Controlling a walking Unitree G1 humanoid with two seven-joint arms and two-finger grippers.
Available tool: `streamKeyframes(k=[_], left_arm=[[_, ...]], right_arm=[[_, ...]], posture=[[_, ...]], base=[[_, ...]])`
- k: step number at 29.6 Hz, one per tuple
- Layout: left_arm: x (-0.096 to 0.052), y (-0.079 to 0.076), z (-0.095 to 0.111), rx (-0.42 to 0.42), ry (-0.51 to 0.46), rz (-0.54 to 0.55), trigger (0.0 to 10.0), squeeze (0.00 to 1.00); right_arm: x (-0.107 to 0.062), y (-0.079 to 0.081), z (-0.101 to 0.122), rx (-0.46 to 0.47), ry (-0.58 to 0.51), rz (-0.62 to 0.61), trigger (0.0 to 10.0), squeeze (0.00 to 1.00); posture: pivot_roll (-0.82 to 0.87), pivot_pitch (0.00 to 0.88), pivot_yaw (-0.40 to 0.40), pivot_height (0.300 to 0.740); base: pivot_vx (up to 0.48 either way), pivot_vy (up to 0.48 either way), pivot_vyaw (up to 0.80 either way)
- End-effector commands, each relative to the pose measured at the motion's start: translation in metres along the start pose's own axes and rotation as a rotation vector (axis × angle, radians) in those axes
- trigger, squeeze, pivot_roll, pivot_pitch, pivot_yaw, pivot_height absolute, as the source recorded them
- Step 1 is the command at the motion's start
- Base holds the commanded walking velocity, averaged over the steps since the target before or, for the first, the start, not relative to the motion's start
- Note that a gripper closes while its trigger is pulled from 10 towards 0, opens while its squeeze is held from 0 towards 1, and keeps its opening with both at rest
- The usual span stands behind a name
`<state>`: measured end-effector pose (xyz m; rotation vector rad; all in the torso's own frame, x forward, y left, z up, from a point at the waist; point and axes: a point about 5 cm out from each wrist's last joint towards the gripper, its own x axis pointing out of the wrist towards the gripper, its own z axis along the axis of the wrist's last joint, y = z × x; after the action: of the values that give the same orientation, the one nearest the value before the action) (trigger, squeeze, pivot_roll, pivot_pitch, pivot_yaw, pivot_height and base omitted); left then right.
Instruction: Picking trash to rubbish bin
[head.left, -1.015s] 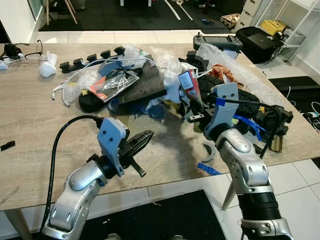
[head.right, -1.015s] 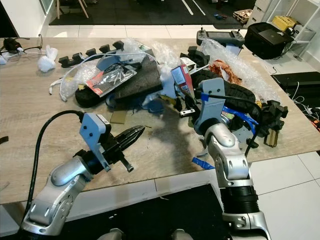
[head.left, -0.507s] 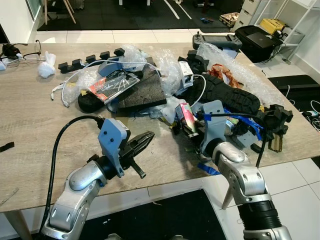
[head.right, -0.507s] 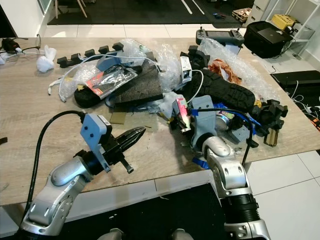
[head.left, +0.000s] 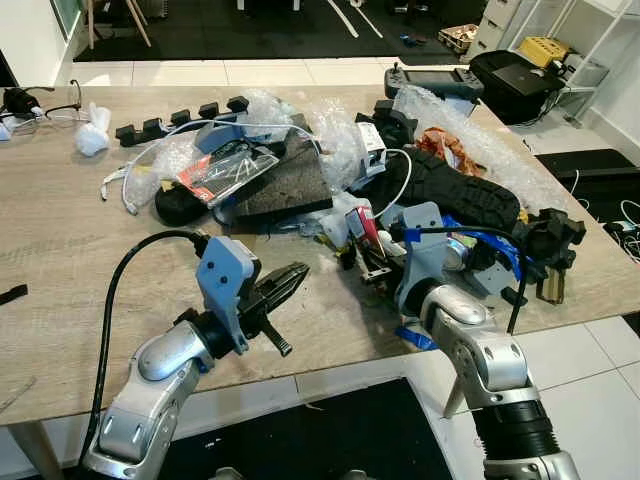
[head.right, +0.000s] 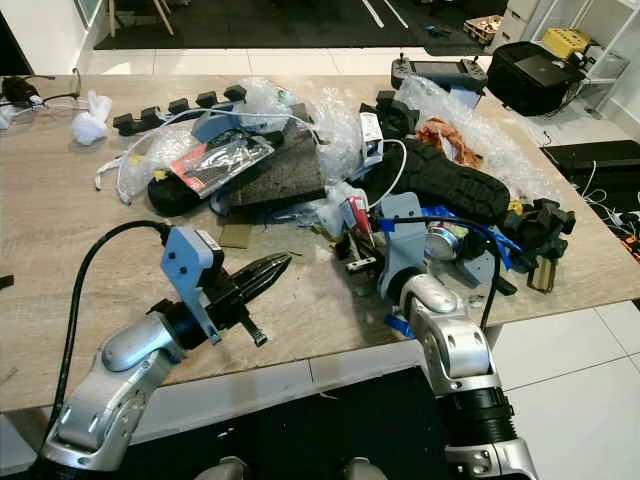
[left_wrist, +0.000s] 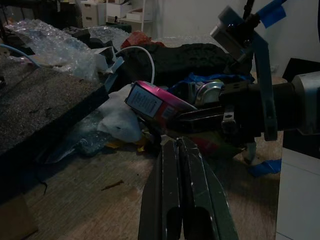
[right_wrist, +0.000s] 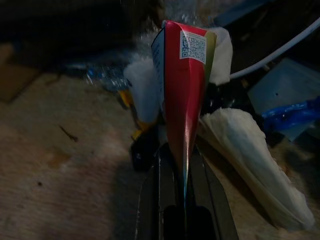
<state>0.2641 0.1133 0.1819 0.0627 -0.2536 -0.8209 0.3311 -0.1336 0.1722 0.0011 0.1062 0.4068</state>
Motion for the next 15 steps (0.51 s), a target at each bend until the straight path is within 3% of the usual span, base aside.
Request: streamKeyframes(k=[1,9,11,12,15], left_arm=[[0.000,-0.001,0.001,0.008,0.011,-0.013,10.0,0.00],[-0.005,0.005,0.004,0.015,0.000,0.031,10.0,0.00],[-0.005,0.016,0.008,0.046,-0.030,0.132,10.0,0.00],[-0.005,0.016,0.008,0.046,-0.030,0.132,10.0,0.00],[-0.005,0.046,0.021,0.071,-0.104,0.376,10.0,0.00]], right_arm=[[-0.001,0.000,0.012,0.037,-0.043,0.017,0.0,0.00],[-0.001,0.013,0.065,0.071,-0.213,0.088,0.0,0.00],[-0.002,0.011,0.084,0.037,-0.314,0.066,0.0,0.00],[-0.002,0.011,0.084,0.037,-0.314,0.066,0.0,0.00],[-0.006,0.006,0.104,-0.010,-0.437,0.030,0.0,0.00]], posture=[[0.00,0.189,-0.064,0.740],[0.00,0.178,-0.060,0.740],[0.00,0.172,-0.057,0.740],[0.00,0.172,-0.057,0.740],[0.01,0.156,-0.058,0.740]], base=[[0.000,0.000,0.00],[0.000,0.000,0.00],[0.000,0.000,0.00],[0.000,0.000,0.00],[0.000,0.000,0.00]])
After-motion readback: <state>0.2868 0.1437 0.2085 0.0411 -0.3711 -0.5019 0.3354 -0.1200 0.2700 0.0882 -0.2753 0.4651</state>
